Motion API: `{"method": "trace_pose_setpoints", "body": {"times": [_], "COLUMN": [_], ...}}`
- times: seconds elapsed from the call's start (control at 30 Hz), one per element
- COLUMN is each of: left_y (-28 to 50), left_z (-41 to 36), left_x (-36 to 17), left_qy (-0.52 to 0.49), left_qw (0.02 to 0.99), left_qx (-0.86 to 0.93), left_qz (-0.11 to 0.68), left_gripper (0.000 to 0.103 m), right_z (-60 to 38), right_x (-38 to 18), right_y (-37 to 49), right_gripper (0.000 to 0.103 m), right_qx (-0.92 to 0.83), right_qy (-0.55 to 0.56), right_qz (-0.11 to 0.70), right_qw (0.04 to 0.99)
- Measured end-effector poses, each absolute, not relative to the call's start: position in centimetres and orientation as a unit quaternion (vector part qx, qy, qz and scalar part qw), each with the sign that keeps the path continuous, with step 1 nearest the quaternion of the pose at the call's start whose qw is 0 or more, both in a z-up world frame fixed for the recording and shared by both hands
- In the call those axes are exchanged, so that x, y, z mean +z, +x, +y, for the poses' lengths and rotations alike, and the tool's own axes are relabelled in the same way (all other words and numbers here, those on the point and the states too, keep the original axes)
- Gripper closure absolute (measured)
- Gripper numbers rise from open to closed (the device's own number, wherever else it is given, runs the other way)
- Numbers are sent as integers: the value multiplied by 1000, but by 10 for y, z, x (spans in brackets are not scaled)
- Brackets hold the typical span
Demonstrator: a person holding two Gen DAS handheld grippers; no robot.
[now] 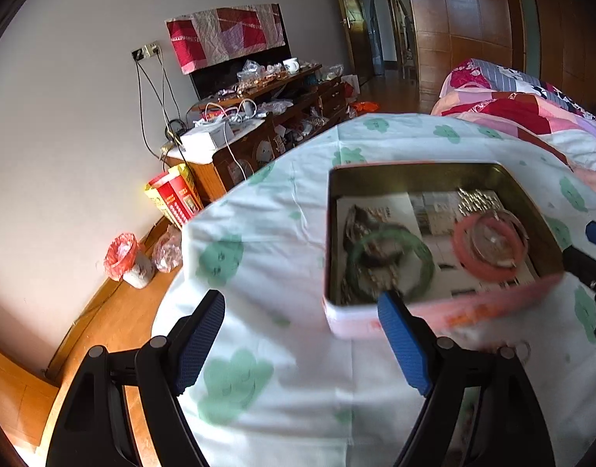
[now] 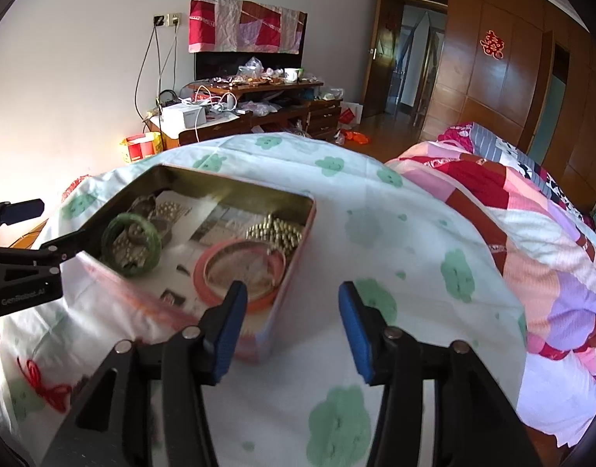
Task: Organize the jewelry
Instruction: 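Move the left tool back and grasp the brown wooden bead bracelet, then grasp the grey bead bracelet with the right tool while the left tool holds the wooden beads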
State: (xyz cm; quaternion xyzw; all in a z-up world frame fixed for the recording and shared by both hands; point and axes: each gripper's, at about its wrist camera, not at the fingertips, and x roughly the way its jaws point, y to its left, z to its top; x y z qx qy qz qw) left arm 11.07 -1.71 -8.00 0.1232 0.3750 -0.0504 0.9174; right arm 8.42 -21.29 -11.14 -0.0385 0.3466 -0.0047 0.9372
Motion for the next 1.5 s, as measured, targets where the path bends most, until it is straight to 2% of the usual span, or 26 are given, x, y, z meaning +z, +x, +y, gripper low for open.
{"method": "trace_pose_setpoints", "body": {"times": [0.4, 1.2, 1.27, 1.3, 1.33, 1.37, 1.4, 1.5], "left_y": [52, 43, 42, 42, 43, 43, 42, 38], "left_z": [-40, -84, -84, -85, -86, -88, -89, -91], "left_x": [-68, -99, -100, -101, -102, -103, -104, -101], "left_qy": [127, 165, 161, 160, 161, 161, 159, 159], "left_qw": [925, 904, 901, 899, 896, 893, 891, 893], "left_qx": [-92, -131, -143, -150, -155, -164, -171, -181], "left_qz": [347, 373, 376, 380, 383, 387, 390, 379], "left_gripper": [22, 22, 37, 56, 69, 76, 87, 96], "right_z": [-211, -228, -228, -227, -227, -226, -225, -225], "right_x": [-131, -144, -145, -145, -145, -145, -146, -146], "right_y": [37, 22, 23, 23, 23, 23, 23, 22], "right_gripper": [50, 44, 43, 43, 43, 43, 42, 42], "right_qx": [-17, -68, -66, -65, -66, -65, -65, -64], "right_qy": [-44, -31, -31, -32, -33, -33, -34, -35], "right_qz": [360, 372, 372, 372, 371, 371, 370, 369], "right_qw": [932, 925, 925, 925, 926, 926, 926, 927]}}
